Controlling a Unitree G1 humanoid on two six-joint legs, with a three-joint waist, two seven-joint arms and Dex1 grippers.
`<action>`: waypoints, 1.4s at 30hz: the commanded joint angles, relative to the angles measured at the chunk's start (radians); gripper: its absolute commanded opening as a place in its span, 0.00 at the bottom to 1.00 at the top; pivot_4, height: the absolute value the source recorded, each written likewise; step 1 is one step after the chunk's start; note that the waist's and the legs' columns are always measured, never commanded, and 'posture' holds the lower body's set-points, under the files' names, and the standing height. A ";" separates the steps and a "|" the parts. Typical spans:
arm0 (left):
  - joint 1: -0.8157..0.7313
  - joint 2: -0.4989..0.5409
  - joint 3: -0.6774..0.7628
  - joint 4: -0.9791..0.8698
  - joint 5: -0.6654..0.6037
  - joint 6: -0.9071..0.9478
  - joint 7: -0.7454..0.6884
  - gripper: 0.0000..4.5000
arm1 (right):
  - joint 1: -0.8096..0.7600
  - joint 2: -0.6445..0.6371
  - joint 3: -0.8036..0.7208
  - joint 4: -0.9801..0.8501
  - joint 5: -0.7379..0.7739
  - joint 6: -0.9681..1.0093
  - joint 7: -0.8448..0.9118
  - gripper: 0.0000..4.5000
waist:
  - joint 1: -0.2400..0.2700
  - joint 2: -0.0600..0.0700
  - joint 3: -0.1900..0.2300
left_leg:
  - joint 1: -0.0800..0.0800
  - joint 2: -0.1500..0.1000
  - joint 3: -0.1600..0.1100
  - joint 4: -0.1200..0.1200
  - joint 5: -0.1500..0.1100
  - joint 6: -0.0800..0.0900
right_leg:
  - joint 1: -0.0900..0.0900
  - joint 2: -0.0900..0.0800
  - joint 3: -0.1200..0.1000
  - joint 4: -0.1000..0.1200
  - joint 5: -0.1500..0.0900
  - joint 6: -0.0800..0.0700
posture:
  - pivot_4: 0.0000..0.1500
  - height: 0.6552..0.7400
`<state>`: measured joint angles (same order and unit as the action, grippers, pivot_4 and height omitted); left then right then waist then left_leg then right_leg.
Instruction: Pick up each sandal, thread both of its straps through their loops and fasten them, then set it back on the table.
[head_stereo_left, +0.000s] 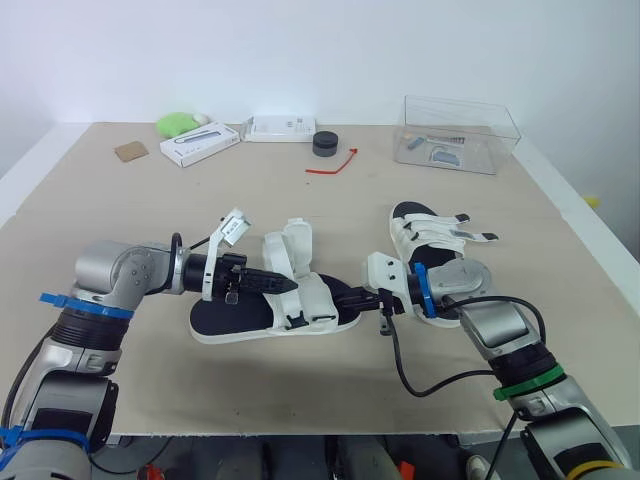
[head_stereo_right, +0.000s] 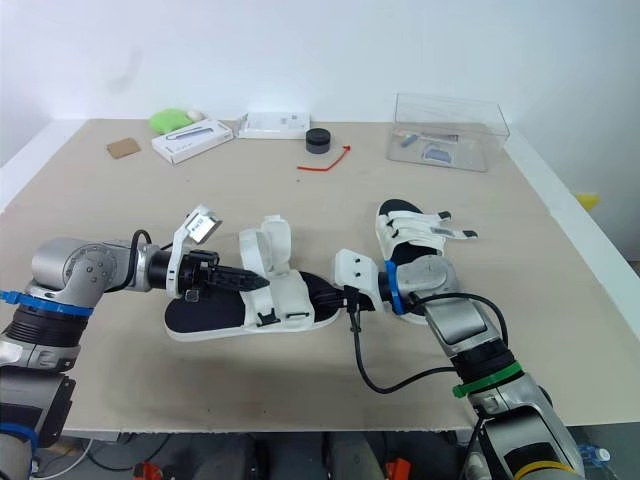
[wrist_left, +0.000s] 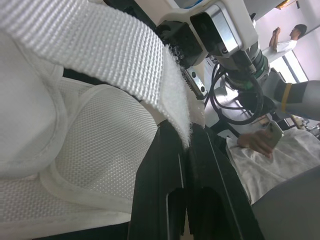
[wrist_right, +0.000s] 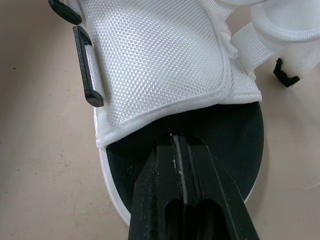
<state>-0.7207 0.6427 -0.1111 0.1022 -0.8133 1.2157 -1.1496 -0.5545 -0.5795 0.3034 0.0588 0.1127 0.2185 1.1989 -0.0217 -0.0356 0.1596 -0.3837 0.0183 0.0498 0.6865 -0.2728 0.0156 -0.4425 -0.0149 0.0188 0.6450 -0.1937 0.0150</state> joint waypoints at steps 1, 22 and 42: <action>-0.030 0.005 0.008 -0.005 0.001 -0.009 -0.024 0.01 | 0.007 -0.017 0.000 -0.017 -0.012 0.008 -0.002 0.00 | 0.000 0.000 0.000 | 0.000 0.000 0.000 0.000 0.000 0.000 | 0.000 0.000 0.000 0.000 0.000 0.000 | 1.00 1.00; 0.001 0.044 -0.071 -0.101 0.051 -0.059 -0.095 0.01 | -0.008 -0.013 0.001 0.006 -0.016 -0.002 -0.001 0.00 | 0.000 0.000 0.000 | 0.000 0.000 0.000 0.000 0.000 0.000 | 0.000 0.000 0.000 0.000 0.000 0.000 | 1.00 1.00; 0.113 -0.003 -0.040 -0.258 0.054 -0.137 -0.015 0.01 | -0.007 -0.016 0.003 0.011 -0.017 -0.010 -0.001 0.00 | 0.000 0.000 0.000 | 0.000 0.000 0.000 0.000 0.000 0.000 | 0.000 -0.001 0.000 0.000 0.000 0.000 | 1.00 1.00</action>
<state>-0.6015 0.6397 -0.1825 -0.1121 -0.7276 1.0653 -1.1640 -0.5576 -0.5847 0.3047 0.0634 0.1115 0.2110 1.1974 -0.0213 -0.0357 0.1597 -0.3838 0.0180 0.0496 0.6866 -0.2730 0.0159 -0.4425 -0.0155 0.0189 0.6450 -0.1942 0.0155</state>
